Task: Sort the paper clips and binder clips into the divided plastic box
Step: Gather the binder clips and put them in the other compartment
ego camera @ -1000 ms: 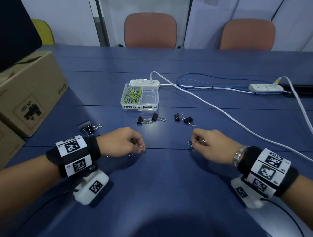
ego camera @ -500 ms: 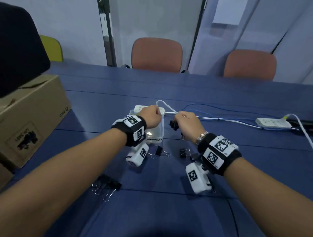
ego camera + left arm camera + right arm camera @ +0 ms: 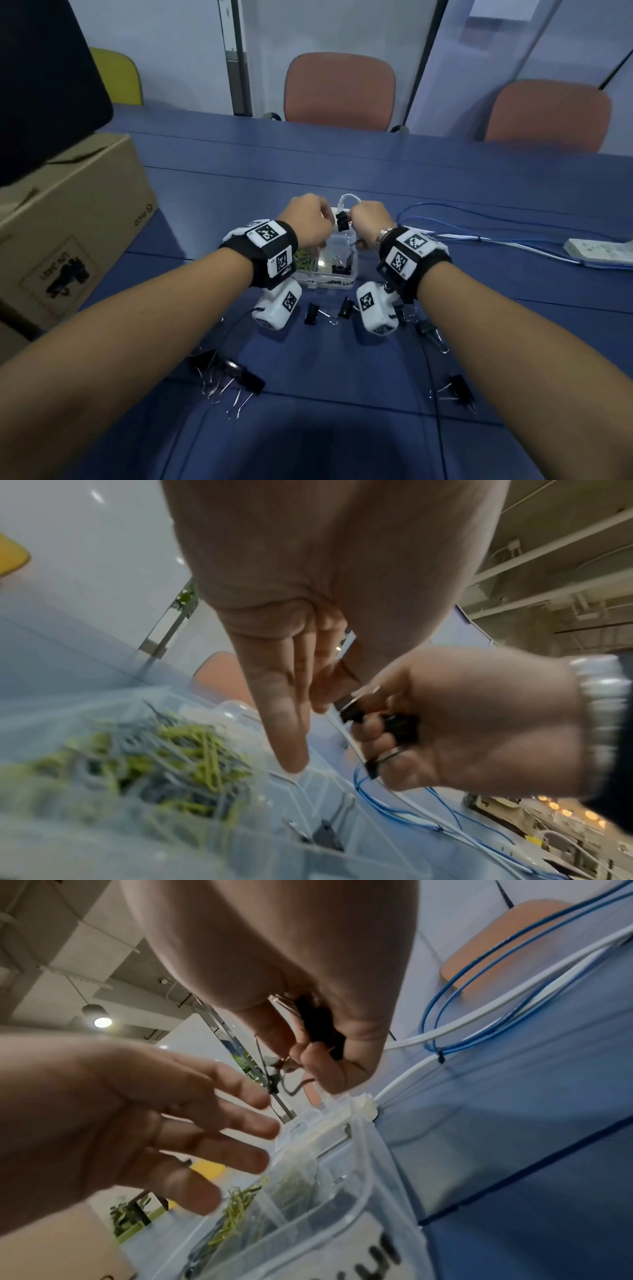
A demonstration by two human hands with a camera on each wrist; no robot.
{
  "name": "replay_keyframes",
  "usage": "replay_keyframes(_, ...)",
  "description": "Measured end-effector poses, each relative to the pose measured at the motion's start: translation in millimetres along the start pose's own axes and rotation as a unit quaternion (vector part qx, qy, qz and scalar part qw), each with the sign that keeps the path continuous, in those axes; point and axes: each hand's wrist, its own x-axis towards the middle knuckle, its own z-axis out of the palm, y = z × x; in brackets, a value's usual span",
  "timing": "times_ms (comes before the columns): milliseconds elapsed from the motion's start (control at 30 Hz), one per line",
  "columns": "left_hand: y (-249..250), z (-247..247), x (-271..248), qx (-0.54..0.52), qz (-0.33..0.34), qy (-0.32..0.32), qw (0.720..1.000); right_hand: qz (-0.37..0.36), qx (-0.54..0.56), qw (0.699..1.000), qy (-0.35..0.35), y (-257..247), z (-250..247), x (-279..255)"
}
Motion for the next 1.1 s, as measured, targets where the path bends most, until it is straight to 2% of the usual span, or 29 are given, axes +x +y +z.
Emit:
replay_keyframes(67,-6,-12,-6,0.003,0.002,0.013,1.0,0.001,-0.019,1.0,-0.011,-8,13,5)
replay_keyframes(233,-23,-36,-21,-0.008,-0.002,0.02,1.0,0.039,-0.036,0.998,0.03,-21,34,16)
replay_keyframes(300,-28,-44,-23,-0.002,-0.006,0.027,1.0,0.052,-0.029,0.998,0.023,-26,38,12)
replay_keyframes(467,-31,-58,-33,0.013,-0.004,0.058,0.998,0.071,-0.105,0.992,0.007,-28,35,14)
replay_keyframes(567,-36,-65,-40,0.019,0.0,0.067,0.998,0.037,-0.104,0.994,-0.014,-23,35,15)
replay_keyframes(700,-50,-75,-54,0.055,-0.004,0.075,0.996,-0.005,-0.23,0.972,0.057,-20,33,11)
replay_keyframes(767,-59,-83,-66,0.093,-0.015,0.084,0.992,-0.03,-0.253,0.963,0.084,-18,31,8)
replay_keyframes(867,-72,-91,-85,0.174,-0.016,0.027,0.984,-0.071,-0.242,0.961,0.116,-10,24,-1)
replay_keyframes(967,-93,-92,-114,0.241,-0.058,-0.1,0.964,-0.155,-0.192,0.964,0.095,-11,30,-29)
replay_keyframes(1033,-110,-89,-132,0.263,-0.1,-0.176,0.943,-0.217,-0.176,0.959,0.048,-13,40,-55)
replay_keyframes(1100,-123,-85,-146,0.29,-0.118,-0.194,0.93,-0.242,-0.181,0.952,-0.042,-14,53,-85)
